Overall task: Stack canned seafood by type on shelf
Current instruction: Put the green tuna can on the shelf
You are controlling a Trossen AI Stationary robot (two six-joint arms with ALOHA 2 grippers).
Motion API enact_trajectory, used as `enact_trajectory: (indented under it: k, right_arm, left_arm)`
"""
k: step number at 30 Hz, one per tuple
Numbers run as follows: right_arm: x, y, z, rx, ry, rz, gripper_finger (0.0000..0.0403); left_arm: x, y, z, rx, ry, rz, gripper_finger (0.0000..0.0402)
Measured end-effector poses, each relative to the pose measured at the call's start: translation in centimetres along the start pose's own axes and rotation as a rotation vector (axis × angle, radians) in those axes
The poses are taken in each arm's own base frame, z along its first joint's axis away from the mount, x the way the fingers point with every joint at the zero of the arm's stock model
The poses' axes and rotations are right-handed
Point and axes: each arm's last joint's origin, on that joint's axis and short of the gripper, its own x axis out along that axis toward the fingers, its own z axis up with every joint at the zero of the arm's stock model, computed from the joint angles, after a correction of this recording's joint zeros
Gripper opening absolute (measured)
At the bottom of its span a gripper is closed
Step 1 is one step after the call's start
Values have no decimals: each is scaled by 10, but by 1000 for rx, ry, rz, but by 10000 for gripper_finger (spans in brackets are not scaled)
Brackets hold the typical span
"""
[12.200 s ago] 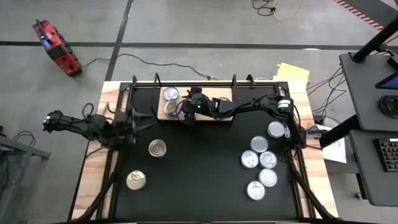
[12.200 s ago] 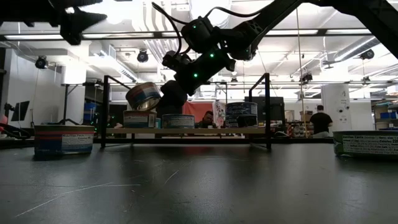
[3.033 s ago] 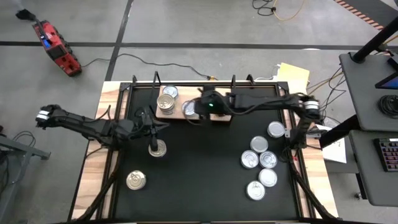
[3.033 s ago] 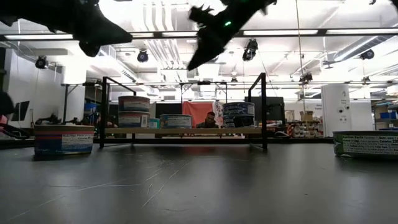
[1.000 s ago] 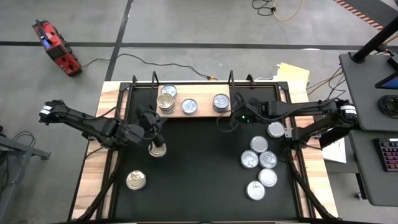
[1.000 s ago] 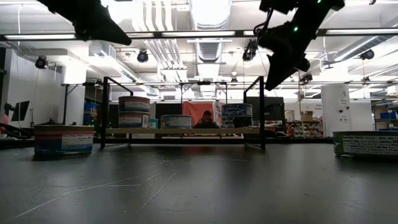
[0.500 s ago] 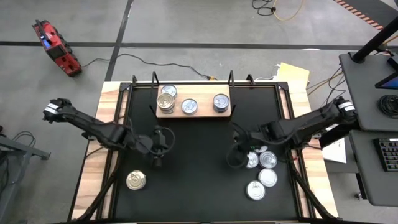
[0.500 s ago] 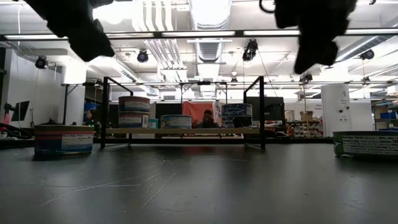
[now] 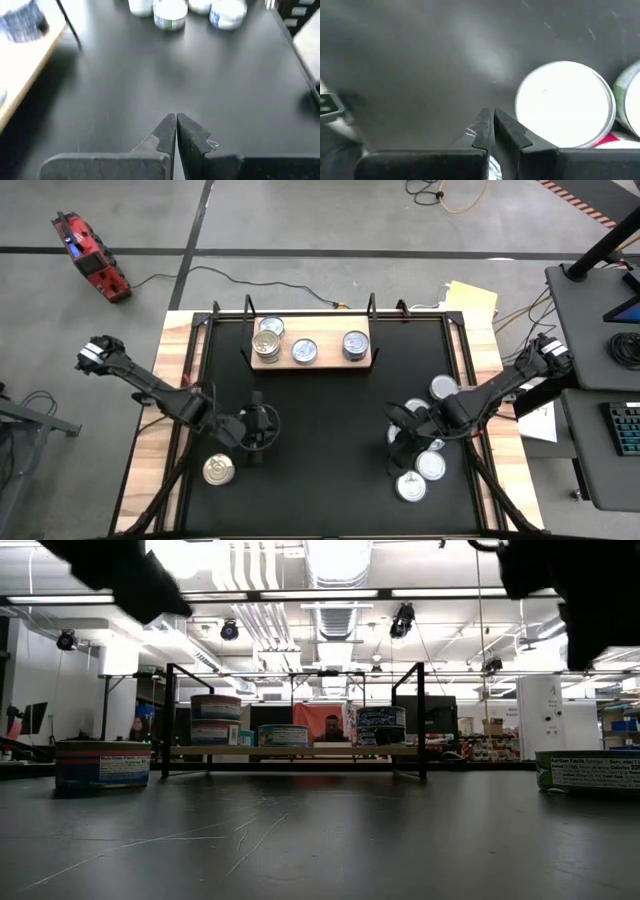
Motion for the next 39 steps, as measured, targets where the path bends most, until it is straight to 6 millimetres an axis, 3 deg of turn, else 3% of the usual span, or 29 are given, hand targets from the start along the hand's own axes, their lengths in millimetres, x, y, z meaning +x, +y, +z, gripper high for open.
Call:
enact_trajectory:
  k: [11, 20, 25, 31, 39]
  right_arm:
    - [19, -22, -10, 118, -39, -108, 13]
    - [33, -32, -15, 169, -42, -167, 13]
    - [52, -31, -17, 129, -24, -240, 13]
    - [68, -19, -13, 77, -40, -251, 13]
    - [91, 11, 11, -38, -178, -34, 13]
  left_arm:
    - [29, -14, -4, 58, -42, 23, 0]
    - [37, -21, 2, 78, -149, 51, 0]
    - [40, -23, 4, 110, -186, 54, 0]
    - [43, -24, 3, 110, -183, 54, 0]
    - [53, -27, -5, 105, -148, 57, 0]
